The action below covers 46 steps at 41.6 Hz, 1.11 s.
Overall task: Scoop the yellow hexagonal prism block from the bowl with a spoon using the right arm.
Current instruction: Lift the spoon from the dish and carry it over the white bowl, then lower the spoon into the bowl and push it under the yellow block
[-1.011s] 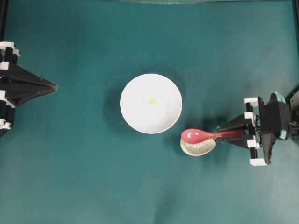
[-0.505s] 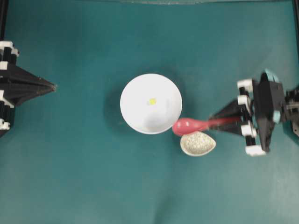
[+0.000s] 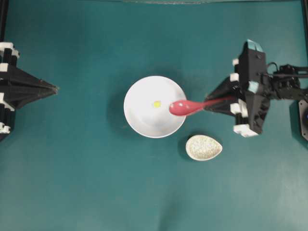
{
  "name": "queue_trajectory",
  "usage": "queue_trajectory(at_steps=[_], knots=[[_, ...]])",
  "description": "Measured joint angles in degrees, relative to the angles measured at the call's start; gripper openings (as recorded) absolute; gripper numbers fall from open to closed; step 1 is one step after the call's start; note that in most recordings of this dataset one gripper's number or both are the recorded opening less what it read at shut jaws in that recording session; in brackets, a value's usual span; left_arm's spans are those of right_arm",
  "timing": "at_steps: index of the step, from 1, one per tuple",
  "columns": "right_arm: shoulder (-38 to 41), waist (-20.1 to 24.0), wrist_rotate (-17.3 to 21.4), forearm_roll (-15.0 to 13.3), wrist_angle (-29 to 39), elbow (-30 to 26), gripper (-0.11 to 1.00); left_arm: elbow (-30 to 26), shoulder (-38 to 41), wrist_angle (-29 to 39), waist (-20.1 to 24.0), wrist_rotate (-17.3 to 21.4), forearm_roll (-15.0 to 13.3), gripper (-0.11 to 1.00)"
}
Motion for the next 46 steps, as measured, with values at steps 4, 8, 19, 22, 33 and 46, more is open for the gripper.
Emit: queue_trajectory(at_steps=[4,8,19,22,33,46], knots=[[2.1,-0.7,0.0,-1.0,0.4,-1.8,0.23,0.0,0.1,0.0,0.0,0.4,0.0,0.0],[4.5,-1.3,0.0,-1.6,1.4,-3.8,0.23,0.0,0.0,0.0,0.0,0.4,0.0,0.0],[12.5,-2.9,0.4,-1.8,10.8,-11.0,0.23,0.0,0.0,0.1,0.0,0.4,0.0,0.0],[14.5,-3.3,0.5,-1.8,13.7,-13.1,0.23,0.0,-0.1,0.1,0.0,0.4,0.0,0.0],[18.5,-4.6,0.7,-3.4,21.3,-18.1,0.23,0.0,-0.1,0.0,0.0,0.4,0.0,0.0],[19.3,-6.2,0.7,-5.9,25.8,-19.6,0.23,0.0,0.0,0.0,0.0,0.4,0.0,0.0]])
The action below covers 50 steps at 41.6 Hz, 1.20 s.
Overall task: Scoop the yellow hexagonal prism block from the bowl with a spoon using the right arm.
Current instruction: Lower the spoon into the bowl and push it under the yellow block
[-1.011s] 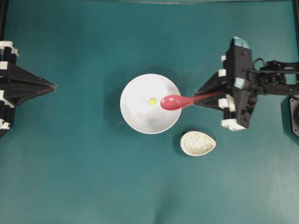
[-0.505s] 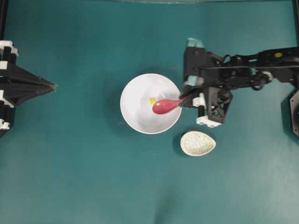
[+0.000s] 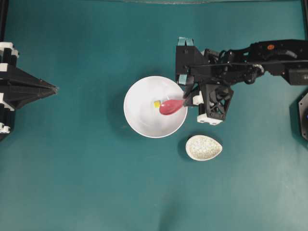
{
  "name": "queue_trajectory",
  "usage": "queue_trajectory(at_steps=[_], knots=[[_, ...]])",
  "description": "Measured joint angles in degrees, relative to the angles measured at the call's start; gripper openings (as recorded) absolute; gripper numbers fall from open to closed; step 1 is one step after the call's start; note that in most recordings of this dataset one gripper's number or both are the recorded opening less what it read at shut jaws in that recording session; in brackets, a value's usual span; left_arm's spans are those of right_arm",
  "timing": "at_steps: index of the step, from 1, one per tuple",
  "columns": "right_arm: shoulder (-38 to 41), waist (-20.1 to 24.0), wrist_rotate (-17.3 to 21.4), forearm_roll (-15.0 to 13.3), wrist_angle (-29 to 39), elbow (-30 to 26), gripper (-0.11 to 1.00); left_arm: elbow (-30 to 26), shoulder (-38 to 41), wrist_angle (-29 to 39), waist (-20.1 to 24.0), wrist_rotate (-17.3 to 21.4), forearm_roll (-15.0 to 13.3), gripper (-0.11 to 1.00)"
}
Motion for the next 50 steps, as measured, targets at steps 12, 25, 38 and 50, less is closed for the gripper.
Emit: queue_trajectory(at_steps=[12,25,38,50], knots=[[1.7,-0.4,1.7,-3.6,1.9,-2.1,0.23,0.0,0.0,0.0,0.0,0.0,-0.1,0.0],[2.5,-0.4,5.5,-8.2,6.4,-3.5,0.23,0.0,-0.1,1.0,0.0,0.0,0.0,0.0],[3.1,-0.3,5.5,-8.3,6.3,-3.7,0.24,0.0,0.0,1.1,0.0,-0.1,-0.1,0.0],[5.2,0.4,5.5,-8.3,6.2,-4.7,0.23,0.0,-0.1,1.1,0.0,0.0,0.0,0.0]])
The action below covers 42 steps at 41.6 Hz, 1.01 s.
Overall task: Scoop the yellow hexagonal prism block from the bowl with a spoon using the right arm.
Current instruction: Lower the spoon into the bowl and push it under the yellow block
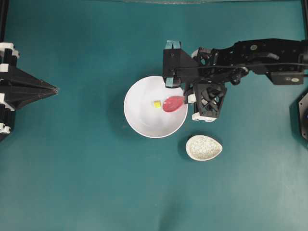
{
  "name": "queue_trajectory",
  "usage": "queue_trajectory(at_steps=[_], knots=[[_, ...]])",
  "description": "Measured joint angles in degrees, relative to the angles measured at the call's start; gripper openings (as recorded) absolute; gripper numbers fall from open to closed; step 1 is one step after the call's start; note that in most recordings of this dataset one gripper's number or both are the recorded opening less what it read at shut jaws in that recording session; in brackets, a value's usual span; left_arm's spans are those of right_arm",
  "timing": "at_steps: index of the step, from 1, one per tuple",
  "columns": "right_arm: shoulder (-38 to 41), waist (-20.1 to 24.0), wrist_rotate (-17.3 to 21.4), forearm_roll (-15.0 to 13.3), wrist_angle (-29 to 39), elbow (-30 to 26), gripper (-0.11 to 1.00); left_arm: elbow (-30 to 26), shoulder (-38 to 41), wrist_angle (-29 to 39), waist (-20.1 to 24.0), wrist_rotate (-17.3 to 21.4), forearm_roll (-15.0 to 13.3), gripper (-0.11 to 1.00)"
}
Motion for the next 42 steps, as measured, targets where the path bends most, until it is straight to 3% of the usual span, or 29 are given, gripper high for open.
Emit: queue_trajectory(at_steps=[42], knots=[[4.6,2.4,-0.4,0.0,-12.0,-2.4,0.23,-0.1,-0.4,0.0,0.0,-0.1,0.0,0.0]])
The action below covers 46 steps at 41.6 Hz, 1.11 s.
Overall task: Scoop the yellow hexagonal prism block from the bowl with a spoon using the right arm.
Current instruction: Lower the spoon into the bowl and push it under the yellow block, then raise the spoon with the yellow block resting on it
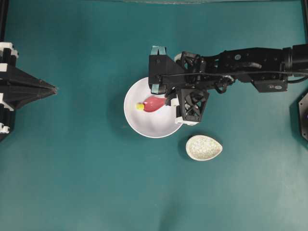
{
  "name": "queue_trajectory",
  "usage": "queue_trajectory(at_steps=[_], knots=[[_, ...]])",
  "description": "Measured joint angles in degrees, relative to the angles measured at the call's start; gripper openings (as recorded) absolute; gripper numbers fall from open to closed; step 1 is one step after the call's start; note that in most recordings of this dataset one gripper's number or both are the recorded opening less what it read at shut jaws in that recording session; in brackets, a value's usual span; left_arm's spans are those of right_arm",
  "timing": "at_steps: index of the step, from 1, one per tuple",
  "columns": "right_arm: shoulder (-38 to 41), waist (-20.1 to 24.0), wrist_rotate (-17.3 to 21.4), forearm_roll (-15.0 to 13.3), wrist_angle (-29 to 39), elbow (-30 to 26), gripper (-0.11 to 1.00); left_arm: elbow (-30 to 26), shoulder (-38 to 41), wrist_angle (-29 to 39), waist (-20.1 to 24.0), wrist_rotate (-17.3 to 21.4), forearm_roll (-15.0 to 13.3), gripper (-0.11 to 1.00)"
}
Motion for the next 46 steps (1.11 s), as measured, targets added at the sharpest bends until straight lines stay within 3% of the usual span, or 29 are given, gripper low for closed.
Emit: queue_trajectory(at_steps=[46], knots=[[0.0,1.5,0.4,0.4,-4.9,0.0,0.23,0.0,0.1,0.0,0.0,0.1,0.0,0.0]])
